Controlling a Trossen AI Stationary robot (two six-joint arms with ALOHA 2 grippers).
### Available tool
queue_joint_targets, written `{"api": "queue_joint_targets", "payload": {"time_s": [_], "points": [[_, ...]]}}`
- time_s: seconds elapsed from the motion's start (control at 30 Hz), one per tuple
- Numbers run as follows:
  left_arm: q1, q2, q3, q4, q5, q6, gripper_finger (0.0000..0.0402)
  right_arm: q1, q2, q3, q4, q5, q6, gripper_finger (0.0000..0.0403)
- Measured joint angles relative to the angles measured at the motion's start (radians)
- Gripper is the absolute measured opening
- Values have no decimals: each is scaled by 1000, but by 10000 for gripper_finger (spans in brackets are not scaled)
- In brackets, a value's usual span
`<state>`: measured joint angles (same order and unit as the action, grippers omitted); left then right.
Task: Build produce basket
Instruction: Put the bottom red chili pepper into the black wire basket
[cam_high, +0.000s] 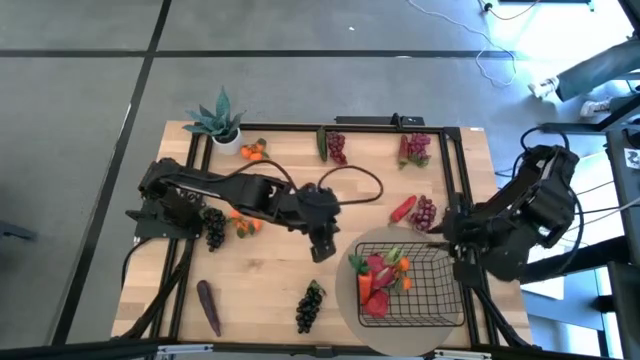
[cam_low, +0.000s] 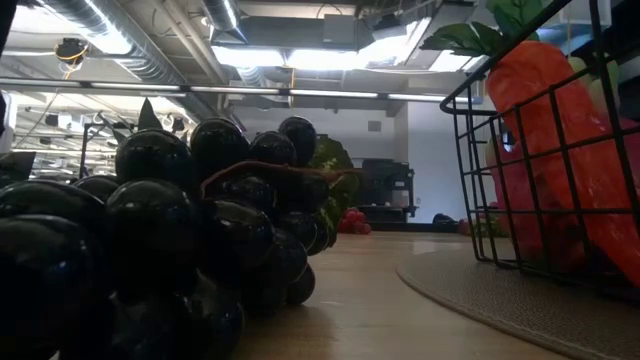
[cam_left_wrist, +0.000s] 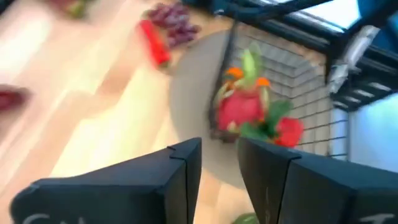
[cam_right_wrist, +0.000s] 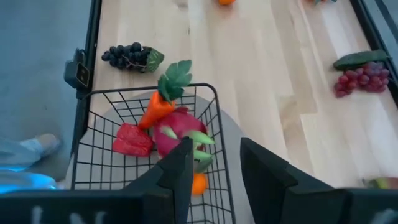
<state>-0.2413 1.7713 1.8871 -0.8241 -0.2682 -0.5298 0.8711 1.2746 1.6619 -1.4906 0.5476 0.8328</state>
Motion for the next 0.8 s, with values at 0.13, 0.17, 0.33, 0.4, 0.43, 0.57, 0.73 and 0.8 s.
{"api": "queue_joint_targets", "payload": {"time_s": [0.13,0.17,0.33,0.4,0.43,0.57,0.73,0.8], "points": [[3,-26,0,-81,-52,-98,93,-4,-50,0,-79,5,111,119],[6,-27,1,-72,-57,-113,93,-9,-59,0,-86,9,154,119],[20,-31,-1,-92,-63,-150,93,-80,-94,0,-82,5,184,120],[30,-34,-1,-103,-63,-155,93,-132,-107,0,-79,-24,170,120],[37,-34,-1,-103,-63,-165,93,-160,-114,0,-80,-39,147,120],[66,-33,-1,-107,-63,-192,93,-280,-137,0,-80,-141,1,120],[109,-33,-1,-110,-63,-223,93,-441,-138,0,-80,-277,-263,120],[126,-33,-1,-110,-63,-223,93,-504,-129,0,-80,-326,-383,120]]}}
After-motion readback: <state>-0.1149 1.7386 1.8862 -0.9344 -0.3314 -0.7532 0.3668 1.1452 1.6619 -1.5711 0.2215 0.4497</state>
